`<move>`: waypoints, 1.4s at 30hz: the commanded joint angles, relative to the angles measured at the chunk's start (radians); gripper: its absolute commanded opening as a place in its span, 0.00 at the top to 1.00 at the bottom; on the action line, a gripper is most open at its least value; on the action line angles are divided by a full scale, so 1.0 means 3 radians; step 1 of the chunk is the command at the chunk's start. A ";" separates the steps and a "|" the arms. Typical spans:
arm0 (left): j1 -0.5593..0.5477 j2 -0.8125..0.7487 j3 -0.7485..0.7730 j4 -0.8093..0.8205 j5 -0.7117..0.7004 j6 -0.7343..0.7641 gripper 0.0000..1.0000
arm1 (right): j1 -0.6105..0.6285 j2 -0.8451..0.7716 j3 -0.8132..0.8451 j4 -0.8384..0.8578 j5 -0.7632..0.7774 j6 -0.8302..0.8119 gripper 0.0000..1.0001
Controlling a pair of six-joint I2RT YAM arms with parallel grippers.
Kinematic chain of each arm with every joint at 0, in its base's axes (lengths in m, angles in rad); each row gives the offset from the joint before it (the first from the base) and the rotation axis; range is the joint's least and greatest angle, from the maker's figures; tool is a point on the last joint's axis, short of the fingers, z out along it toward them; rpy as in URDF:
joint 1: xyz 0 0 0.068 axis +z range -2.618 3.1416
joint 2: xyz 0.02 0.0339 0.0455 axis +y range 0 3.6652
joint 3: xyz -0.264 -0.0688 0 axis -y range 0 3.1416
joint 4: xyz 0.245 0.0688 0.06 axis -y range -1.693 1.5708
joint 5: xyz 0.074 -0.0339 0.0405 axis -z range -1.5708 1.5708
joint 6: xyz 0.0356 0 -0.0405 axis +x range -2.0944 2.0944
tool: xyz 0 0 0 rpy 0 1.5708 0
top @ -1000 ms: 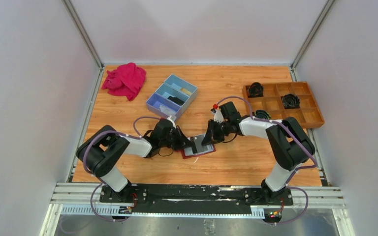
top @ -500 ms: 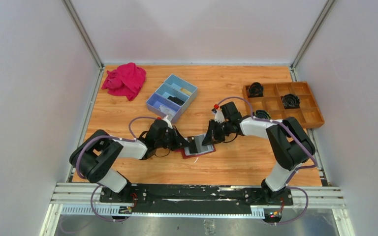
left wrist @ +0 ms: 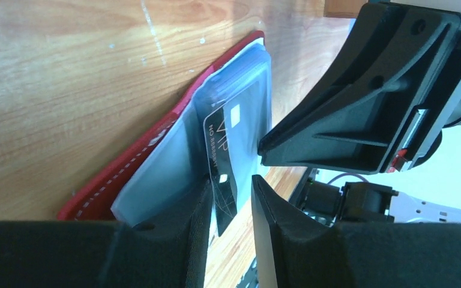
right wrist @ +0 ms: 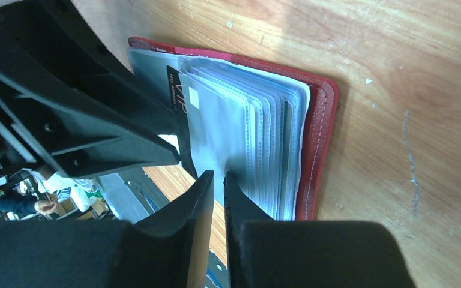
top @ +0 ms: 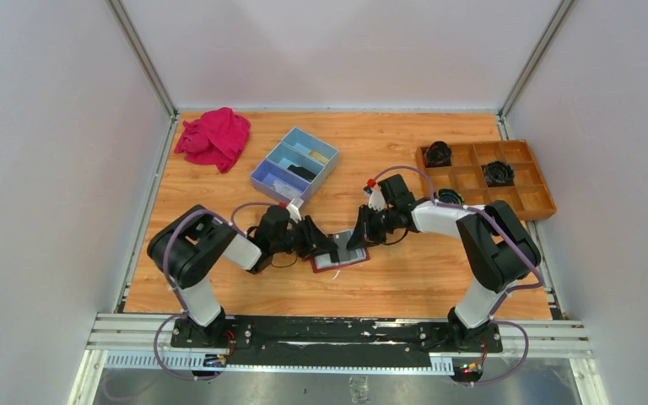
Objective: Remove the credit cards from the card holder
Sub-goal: Remove the credit card from the card holder, then place the credit card in the storage box.
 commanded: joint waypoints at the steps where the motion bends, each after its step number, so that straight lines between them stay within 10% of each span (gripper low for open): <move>1: 0.0009 0.0367 -0.0226 0.1215 0.0135 -0.0479 0.70 | -0.0058 0.0046 -0.0082 -0.0175 0.0185 -0.0053 0.84; 8: 0.0007 0.0952 -0.0459 0.2335 0.0061 -0.0902 0.81 | -0.0060 0.0043 -0.0077 -0.0186 0.0184 -0.0056 0.84; 11: 0.0008 0.0988 -0.0518 0.2408 0.0012 -0.0915 1.00 | -0.0057 0.0041 -0.0063 -0.0202 0.0194 -0.0066 0.84; 18: 0.0075 0.0784 -0.0651 0.2281 -0.0035 -0.0820 1.00 | -0.0057 0.0058 -0.0037 -0.0221 0.0197 -0.0069 0.84; 42: 0.0149 -0.1638 -0.0045 -0.1701 -0.0419 0.0733 1.00 | -0.0065 -0.0429 0.0117 -0.0641 0.0524 -0.0204 0.78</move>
